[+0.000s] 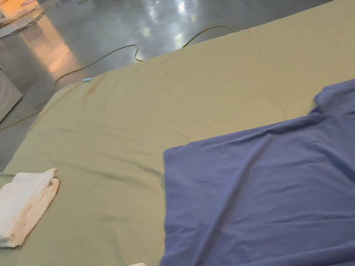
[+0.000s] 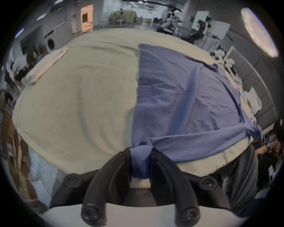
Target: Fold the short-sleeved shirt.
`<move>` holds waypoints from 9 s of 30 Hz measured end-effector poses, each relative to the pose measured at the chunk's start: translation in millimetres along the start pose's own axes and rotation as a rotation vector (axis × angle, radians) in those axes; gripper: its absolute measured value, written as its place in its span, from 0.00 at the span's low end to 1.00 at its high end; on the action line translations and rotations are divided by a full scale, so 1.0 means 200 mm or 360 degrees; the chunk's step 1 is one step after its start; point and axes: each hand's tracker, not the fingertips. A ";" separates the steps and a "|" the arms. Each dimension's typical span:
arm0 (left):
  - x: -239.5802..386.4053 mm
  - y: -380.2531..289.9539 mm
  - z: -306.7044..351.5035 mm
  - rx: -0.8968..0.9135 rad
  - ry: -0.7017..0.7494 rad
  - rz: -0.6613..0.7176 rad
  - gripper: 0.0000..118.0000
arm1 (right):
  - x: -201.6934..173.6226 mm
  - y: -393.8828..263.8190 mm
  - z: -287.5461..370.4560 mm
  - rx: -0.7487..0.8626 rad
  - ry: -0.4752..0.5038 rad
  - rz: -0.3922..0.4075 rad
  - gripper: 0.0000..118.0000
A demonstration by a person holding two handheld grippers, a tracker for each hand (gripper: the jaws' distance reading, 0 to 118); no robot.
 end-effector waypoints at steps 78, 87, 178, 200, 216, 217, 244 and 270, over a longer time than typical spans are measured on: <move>0.54 -0.03 1.37 0.1633 0.0119 -0.0149 0.00 | -0.25 0.45 0.06 0.0495 0.0020 0.0238 0.00; 0.47 0.02 1.31 0.1536 -0.0054 -0.0036 0.00 | -0.30 0.44 0.11 0.0550 0.0034 0.0303 0.00; 0.49 -0.06 1.40 0.1640 0.0170 -0.0258 0.23 | -0.12 0.40 0.19 0.0448 0.0002 0.0097 0.46; 0.33 0.36 0.99 0.1053 -0.0186 -0.0134 0.52 | -0.16 0.35 0.03 0.0300 0.0162 0.0164 0.00; 0.04 1.07 -0.57 0.0188 -0.0010 0.0163 0.64 | 0.09 0.15 -0.23 -0.0176 0.0063 0.0030 0.00; 0.07 1.06 -0.58 0.0168 0.0012 0.0120 0.54 | 0.10 0.15 -0.24 -0.0183 0.0058 0.0026 0.00; 0.21 1.16 -0.64 -0.0105 0.0094 -0.0102 0.06 | 0.43 0.26 -2.08 -0.1134 -0.0173 0.0337 0.36; -0.11 0.01 0.19 0.0208 -0.0311 0.0099 0.04 | 0.45 -0.11 -0.54 -0.0697 0.0004 0.0032 0.00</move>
